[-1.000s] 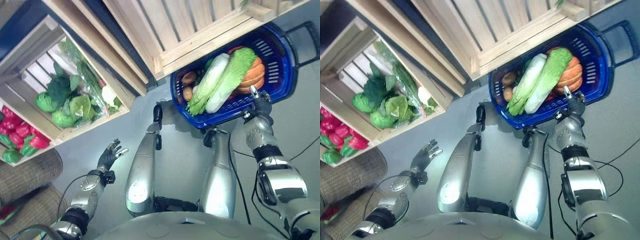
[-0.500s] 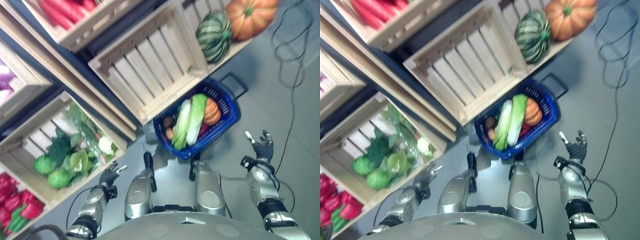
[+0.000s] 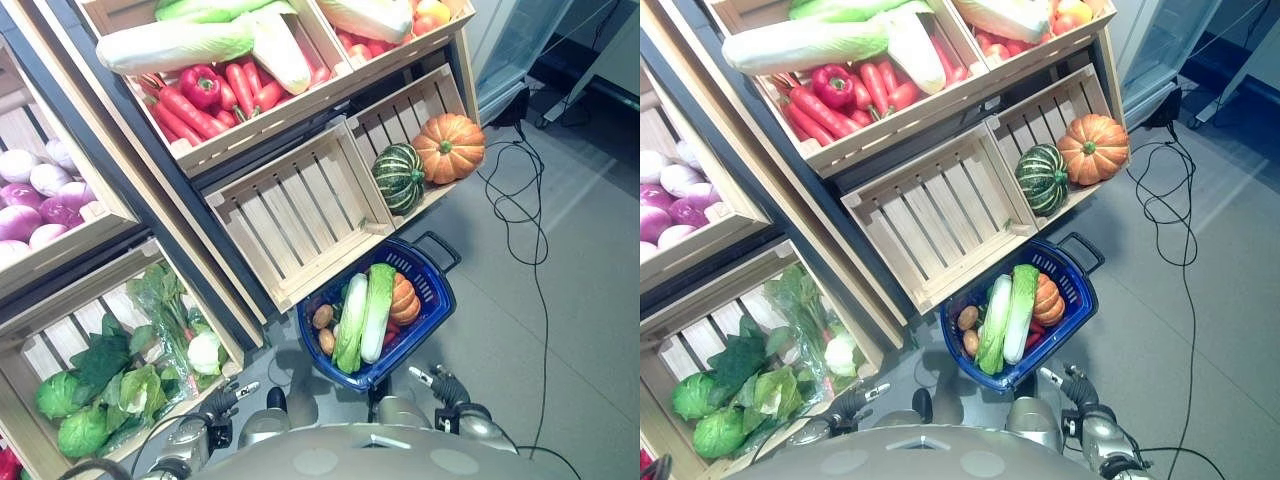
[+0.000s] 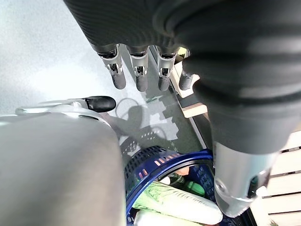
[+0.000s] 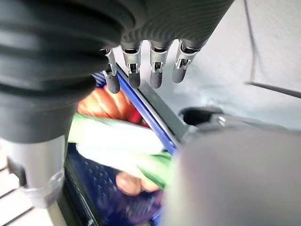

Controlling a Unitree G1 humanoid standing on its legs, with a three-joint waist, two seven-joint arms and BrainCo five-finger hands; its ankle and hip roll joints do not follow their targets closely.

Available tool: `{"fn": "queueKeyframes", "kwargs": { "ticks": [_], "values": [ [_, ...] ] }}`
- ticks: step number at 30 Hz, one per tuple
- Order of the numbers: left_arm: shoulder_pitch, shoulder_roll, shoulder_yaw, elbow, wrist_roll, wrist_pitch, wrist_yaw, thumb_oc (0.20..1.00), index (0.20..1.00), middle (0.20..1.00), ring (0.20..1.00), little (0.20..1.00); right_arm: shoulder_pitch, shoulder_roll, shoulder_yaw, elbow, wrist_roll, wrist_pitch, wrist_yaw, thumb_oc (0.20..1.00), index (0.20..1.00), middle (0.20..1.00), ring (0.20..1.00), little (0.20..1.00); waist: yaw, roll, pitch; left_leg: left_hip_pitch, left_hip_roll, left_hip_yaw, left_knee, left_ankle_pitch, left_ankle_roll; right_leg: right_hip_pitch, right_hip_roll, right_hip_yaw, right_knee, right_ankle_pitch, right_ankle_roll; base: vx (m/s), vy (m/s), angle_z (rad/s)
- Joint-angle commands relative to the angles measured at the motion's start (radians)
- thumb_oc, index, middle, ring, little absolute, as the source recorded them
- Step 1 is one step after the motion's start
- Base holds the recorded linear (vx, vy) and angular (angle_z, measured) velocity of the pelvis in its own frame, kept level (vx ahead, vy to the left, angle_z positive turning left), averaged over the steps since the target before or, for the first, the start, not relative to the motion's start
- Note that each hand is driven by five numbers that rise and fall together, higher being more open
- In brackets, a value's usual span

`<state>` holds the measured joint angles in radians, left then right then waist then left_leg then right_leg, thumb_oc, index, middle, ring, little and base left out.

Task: Pick up fruits and vegetables into the basket

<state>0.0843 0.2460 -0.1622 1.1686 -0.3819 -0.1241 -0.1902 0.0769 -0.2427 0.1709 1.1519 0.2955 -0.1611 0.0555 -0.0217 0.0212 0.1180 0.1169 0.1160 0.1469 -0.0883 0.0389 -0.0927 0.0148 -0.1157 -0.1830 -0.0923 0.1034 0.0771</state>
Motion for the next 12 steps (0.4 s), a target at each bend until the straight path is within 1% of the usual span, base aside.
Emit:
{"fn": "queueKeyframes", "kwargs": {
  "ticks": [1, 2, 6, 9, 12],
  "values": [
    [-0.055, -0.014, -0.011, 0.067, 0.021, -0.004, -0.042, 1.000, 1.000, 1.000, 1.000, 1.000, -0.054, 0.018, 0.005, 0.046, 0.061, 0.031, 0.081, 1.000, 1.000, 1.000, 1.000, 1.000, 0.008, -0.028, 0.016, -0.043, -0.014, 0.008, 0.010, -0.041, 0.026, 0.044, -0.052, -0.023, 0.063, -0.085, 0.065, 0.00, 0.038, -0.01],
    [-0.056, -0.018, -0.007, 0.071, 0.013, 0.000, -0.052, 1.000, 1.000, 1.000, 1.000, 1.000, -0.056, 0.024, -0.003, 0.063, 0.070, 0.054, 0.112, 1.000, 1.000, 1.000, 1.000, 1.000, 0.008, -0.027, 0.013, -0.040, -0.016, 0.010, 0.013, -0.044, 0.027, 0.047, -0.053, -0.024, 0.061, -0.085, 0.065, 0.00, 0.045, -0.01],
    [-0.058, -0.032, 0.004, 0.082, 0.017, 0.000, -0.066, 1.000, 1.000, 1.000, 1.000, 1.000, -0.058, 0.037, -0.024, 0.096, 0.127, 0.120, 0.149, 1.000, 1.000, 1.000, 1.000, 1.000, 0.012, -0.024, 0.003, -0.026, -0.026, 0.012, 0.019, -0.057, 0.036, 0.061, -0.055, -0.023, 0.060, -0.088, 0.061, 0.00, 0.032, -0.08],
    [-0.063, -0.035, 0.001, 0.091, 0.037, 0.011, -0.070, 1.000, 1.000, 1.000, 1.000, 1.000, -0.061, 0.034, -0.023, 0.119, 0.096, 0.155, 0.161, 1.000, 1.000, 1.000, 1.000, 1.000, 0.013, -0.023, -0.004, -0.016, -0.030, 0.014, 0.021, -0.063, 0.040, 0.072, -0.054, -0.024, 0.051, -0.087, 0.060, 0.00, 0.008, -0.01],
    [-0.071, -0.035, -0.003, 0.092, 0.069, 0.006, -0.042, 1.000, 1.000, 1.000, 1.000, 1.000, -0.065, 0.032, -0.013, 0.132, 0.070, 0.189, 0.183, 1.000, 1.000, 1.000, 1.000, 1.000, 0.014, -0.021, -0.010, -0.002, -0.028, 0.014, 0.019, -0.065, 0.038, 0.085, -0.054, -0.032, 0.045, -0.087, 0.059, 0.00, 0.000, 0.00]
  ]
}}
